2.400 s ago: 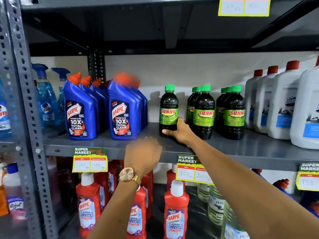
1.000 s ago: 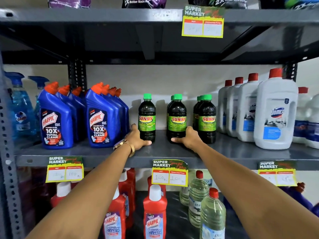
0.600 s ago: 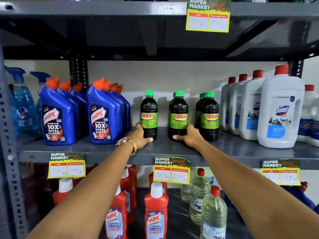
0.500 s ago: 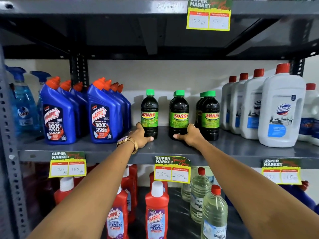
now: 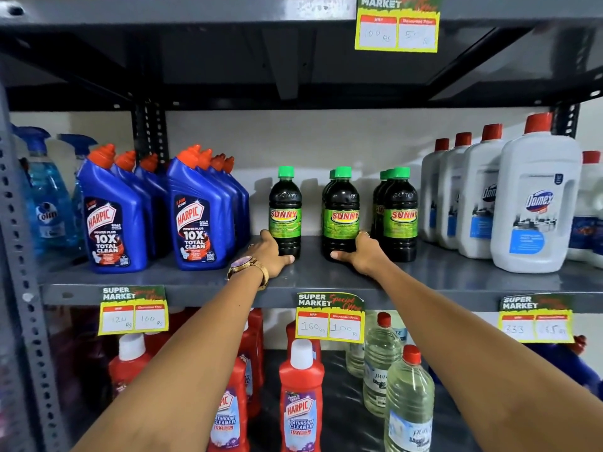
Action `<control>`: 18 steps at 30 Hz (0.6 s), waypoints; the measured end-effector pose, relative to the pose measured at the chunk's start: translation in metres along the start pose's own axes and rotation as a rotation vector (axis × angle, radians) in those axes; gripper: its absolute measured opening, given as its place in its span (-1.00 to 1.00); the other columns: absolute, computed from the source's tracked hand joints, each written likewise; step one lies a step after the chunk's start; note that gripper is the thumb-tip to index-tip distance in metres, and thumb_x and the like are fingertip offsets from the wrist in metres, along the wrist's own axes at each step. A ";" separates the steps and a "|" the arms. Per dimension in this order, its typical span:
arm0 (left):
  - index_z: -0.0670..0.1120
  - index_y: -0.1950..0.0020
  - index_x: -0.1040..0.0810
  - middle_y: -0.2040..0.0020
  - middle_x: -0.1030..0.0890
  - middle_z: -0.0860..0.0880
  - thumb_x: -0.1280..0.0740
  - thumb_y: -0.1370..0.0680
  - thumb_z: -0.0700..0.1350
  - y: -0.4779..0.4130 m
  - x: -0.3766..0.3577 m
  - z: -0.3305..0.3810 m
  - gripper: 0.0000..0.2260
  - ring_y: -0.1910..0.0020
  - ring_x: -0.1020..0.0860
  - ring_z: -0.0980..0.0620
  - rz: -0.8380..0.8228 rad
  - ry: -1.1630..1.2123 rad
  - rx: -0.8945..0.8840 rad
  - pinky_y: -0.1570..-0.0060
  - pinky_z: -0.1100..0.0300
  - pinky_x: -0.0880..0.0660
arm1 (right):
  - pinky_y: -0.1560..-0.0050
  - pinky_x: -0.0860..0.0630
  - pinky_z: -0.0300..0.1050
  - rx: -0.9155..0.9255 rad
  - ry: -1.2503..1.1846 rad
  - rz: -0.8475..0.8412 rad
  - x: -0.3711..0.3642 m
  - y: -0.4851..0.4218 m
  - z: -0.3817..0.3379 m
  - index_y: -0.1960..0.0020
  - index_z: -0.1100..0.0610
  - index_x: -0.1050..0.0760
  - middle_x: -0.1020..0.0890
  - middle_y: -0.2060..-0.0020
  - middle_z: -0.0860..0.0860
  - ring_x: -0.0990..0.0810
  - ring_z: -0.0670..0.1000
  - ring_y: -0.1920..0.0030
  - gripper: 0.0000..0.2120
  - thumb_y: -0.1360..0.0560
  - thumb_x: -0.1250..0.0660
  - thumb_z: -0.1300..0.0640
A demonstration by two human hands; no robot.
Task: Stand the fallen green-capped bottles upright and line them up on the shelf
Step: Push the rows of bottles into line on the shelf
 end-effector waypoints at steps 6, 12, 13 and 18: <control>-0.19 -0.31 -0.16 -0.26 -0.48 -0.23 -0.36 -0.49 0.08 0.001 0.000 0.004 -0.41 -0.17 -0.50 -0.24 0.008 0.012 -0.018 -0.11 -0.06 -0.45 | -0.26 -0.46 0.09 0.005 0.042 -0.015 -0.002 0.001 -0.002 -0.36 0.35 -0.25 -0.53 -0.27 0.28 -0.51 0.25 -0.27 -0.30 -0.45 -0.44 -0.06; -0.21 -0.32 -0.16 -0.28 -0.47 -0.24 -0.34 -0.52 0.06 0.007 0.001 0.007 -0.44 -0.18 -0.50 -0.25 0.008 0.000 -0.024 -0.13 -0.05 -0.44 | -0.27 -0.46 0.09 0.023 0.050 -0.031 -0.002 0.001 -0.003 -0.37 0.34 -0.21 -0.53 -0.27 0.27 -0.51 0.25 -0.28 -0.28 -0.46 -0.42 -0.07; -0.21 -0.32 -0.16 -0.28 -0.47 -0.24 -0.34 -0.52 0.05 0.007 0.001 0.008 -0.44 -0.19 -0.50 -0.24 0.010 0.000 -0.027 -0.13 -0.05 -0.44 | -0.27 -0.45 0.10 0.026 0.050 -0.028 -0.003 0.000 -0.003 -0.37 0.34 -0.21 -0.53 -0.27 0.27 -0.51 0.25 -0.28 -0.28 -0.45 -0.42 -0.07; -0.21 -0.32 -0.17 -0.27 -0.47 -0.25 -0.33 -0.52 0.05 0.009 0.003 0.010 -0.45 -0.18 -0.50 -0.24 0.017 -0.011 -0.022 -0.12 -0.04 -0.44 | -0.25 -0.47 0.15 0.020 0.081 0.011 -0.002 0.000 -0.003 -0.35 0.35 -0.21 -0.55 -0.24 0.28 -0.53 0.26 -0.25 -0.25 -0.43 -0.45 -0.09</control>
Point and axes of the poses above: each hand's wrist, its own y-axis away from the middle knuckle, its own x-axis out of the back of the hand, z = x × y, the point moved 10 cm from there along -y, towards the middle knuckle
